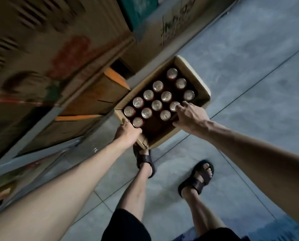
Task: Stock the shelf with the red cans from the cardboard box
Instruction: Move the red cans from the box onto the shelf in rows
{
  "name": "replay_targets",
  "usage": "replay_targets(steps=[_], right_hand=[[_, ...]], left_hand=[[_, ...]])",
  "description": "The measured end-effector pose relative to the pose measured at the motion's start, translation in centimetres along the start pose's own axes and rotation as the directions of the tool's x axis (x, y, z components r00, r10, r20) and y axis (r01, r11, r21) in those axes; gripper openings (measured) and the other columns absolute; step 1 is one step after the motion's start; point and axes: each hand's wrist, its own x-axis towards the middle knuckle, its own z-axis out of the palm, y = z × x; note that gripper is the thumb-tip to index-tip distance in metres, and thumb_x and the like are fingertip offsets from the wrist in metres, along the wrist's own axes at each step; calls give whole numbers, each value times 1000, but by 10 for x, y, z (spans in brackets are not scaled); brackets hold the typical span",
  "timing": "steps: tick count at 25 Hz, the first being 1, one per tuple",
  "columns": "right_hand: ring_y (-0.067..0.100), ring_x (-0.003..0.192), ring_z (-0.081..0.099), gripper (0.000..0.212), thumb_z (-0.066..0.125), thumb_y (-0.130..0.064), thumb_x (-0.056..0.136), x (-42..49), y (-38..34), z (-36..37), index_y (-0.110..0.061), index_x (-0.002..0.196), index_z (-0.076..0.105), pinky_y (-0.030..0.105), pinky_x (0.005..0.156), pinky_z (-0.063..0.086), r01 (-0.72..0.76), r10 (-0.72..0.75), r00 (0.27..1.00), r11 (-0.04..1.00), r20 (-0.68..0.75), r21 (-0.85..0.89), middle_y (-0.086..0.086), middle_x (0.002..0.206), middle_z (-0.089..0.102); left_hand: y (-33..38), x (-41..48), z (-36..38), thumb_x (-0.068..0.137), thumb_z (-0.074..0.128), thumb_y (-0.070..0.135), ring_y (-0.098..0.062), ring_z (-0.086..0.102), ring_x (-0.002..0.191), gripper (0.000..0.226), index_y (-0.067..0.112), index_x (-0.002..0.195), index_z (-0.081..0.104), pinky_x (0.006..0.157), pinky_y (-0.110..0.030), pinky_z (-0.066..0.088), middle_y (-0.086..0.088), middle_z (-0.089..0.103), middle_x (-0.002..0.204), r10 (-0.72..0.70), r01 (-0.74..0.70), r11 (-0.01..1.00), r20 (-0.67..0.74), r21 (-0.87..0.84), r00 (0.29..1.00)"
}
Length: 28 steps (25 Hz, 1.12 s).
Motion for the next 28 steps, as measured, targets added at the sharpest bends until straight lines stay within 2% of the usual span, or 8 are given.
replay_targets(steps=[6, 11, 15, 17, 19, 23, 25, 28], right_hand=[[27, 126, 42, 81, 65, -59, 82, 99, 3, 131, -10, 143, 42, 36, 95, 44, 39, -31, 999, 963, 36, -265, 12, 137, 42], [25, 114, 46, 52, 67, -44, 84, 138, -8, 174, -16, 126, 60, 36, 99, 39, 54, -75, 997, 868, -22, -493, 8, 123, 53], [24, 105, 51, 35, 66, -24, 79, 147, -6, 176, -15, 112, 65, 35, 98, 39, 79, -104, 995, 793, -7, -603, 7, 110, 61], [24, 101, 52, 33, 68, -27, 75, 142, -4, 173, -15, 106, 68, 35, 95, 40, 97, -142, 989, 820, -37, -563, 7, 105, 62], [26, 101, 52, 46, 69, -39, 69, 126, -2, 162, -12, 106, 68, 36, 92, 39, 108, -171, 981, 879, -94, -465, 8, 106, 61], [22, 95, 54, 81, 66, -66, 56, 66, 3, 101, -15, 118, 59, 32, 81, 43, 34, -31, 992, 999, -124, 20, 3, 108, 57], [17, 80, 54, 66, 66, -69, 52, 28, 6, 47, -23, 99, 60, 28, 67, 42, 9, 36, 994, 917, -107, 398, -4, 95, 52], [22, 78, 61, 51, 69, -59, 53, -35, 12, -52, -19, 84, 64, 39, 65, 50, 24, 47, 997, 619, -67, 785, 7, 88, 62]], left_hand=[[-25, 107, 61, 85, 64, 27, -35, 56, 117, 67, -2, 140, 41, 94, -37, 47, -22, 56, 131, -146, 149, 980, 38, -133, 989], [-28, 137, 81, 80, 65, 35, -33, 57, 113, 85, -2, 146, 28, 96, -43, 52, -20, 56, 127, -220, 220, 961, 17, -169, 975], [-34, 133, 70, 79, 68, 30, -32, 53, 122, 82, -2, 145, 29, 103, -42, 47, -22, 52, 133, -180, 208, 951, 136, -227, 974], [-37, 129, 62, 78, 70, 22, -29, 56, 116, 68, -1, 135, 42, 92, -35, 49, -21, 55, 131, -149, 185, 954, 161, -237, 976], [-35, 117, 52, 77, 71, 20, -24, 57, 104, 53, 5, 124, 51, 81, -27, 46, -19, 52, 133, -123, 144, 975, 126, -167, 984], [-10, 75, 23, 69, 78, 20, -29, 23, 145, 119, 19, 156, -2, 113, -34, 31, -13, 11, 162, 159, -171, 979, 113, 108, 981], [15, 41, 4, 64, 82, 23, -24, 11, 149, 123, 17, 156, 1, 118, -26, 16, -9, 9, 163, 388, -416, 889, 170, 191, 906], [62, -32, -35, 54, 83, 36, -18, 26, 144, 120, 14, 154, 20, 106, -7, 12, -6, 31, 156, 597, -635, 755, 230, 162, 768]])
